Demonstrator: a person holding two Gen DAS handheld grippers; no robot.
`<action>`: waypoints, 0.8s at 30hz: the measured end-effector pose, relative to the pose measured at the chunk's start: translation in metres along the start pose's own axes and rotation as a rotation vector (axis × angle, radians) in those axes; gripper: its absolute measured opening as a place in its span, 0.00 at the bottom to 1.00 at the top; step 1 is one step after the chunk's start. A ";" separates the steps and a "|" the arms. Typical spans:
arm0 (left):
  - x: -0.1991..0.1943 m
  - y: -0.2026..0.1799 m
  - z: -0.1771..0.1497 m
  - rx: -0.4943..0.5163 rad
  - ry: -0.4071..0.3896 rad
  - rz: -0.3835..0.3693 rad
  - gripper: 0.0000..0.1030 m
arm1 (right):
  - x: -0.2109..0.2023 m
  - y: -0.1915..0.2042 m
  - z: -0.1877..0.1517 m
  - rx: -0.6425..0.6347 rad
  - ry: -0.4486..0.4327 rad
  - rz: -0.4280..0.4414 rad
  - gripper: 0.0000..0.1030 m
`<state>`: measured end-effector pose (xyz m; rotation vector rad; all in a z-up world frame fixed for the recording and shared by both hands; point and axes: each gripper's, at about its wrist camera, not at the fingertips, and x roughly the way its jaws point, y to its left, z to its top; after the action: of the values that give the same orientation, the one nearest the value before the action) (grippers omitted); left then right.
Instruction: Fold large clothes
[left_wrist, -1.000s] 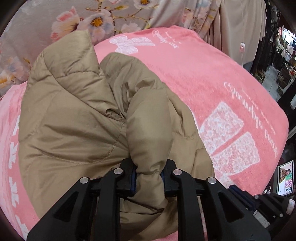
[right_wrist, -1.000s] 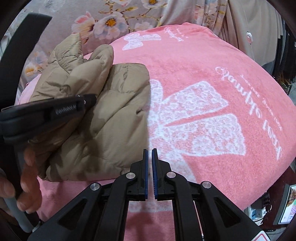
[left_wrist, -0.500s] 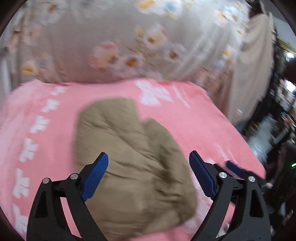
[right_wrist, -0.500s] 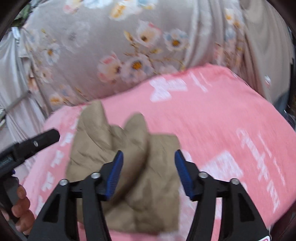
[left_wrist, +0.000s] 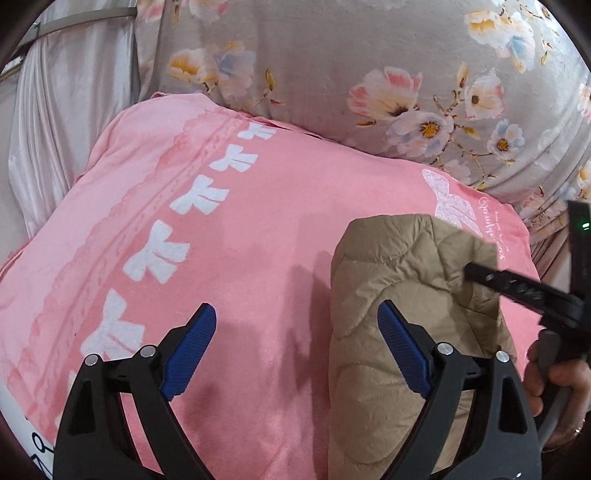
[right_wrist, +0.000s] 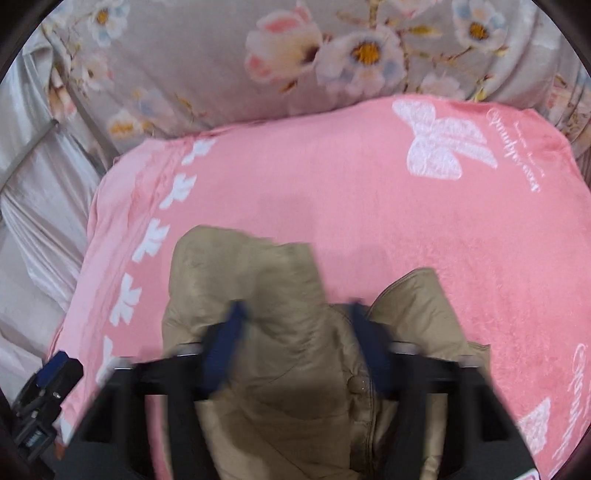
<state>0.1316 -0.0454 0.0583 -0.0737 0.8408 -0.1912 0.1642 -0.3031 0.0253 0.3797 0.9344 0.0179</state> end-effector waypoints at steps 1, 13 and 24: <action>0.002 -0.002 0.000 0.005 0.002 -0.004 0.84 | -0.002 -0.004 -0.004 0.016 -0.009 0.021 0.15; 0.018 -0.120 -0.010 0.199 0.033 -0.176 0.84 | -0.079 -0.097 -0.119 0.162 -0.412 -0.120 0.09; 0.077 -0.203 -0.058 0.329 0.097 -0.107 0.85 | -0.031 -0.132 -0.135 0.259 -0.344 -0.144 0.10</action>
<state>0.1105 -0.2585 -0.0084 0.2009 0.8933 -0.4340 0.0198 -0.3897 -0.0656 0.5352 0.6216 -0.2944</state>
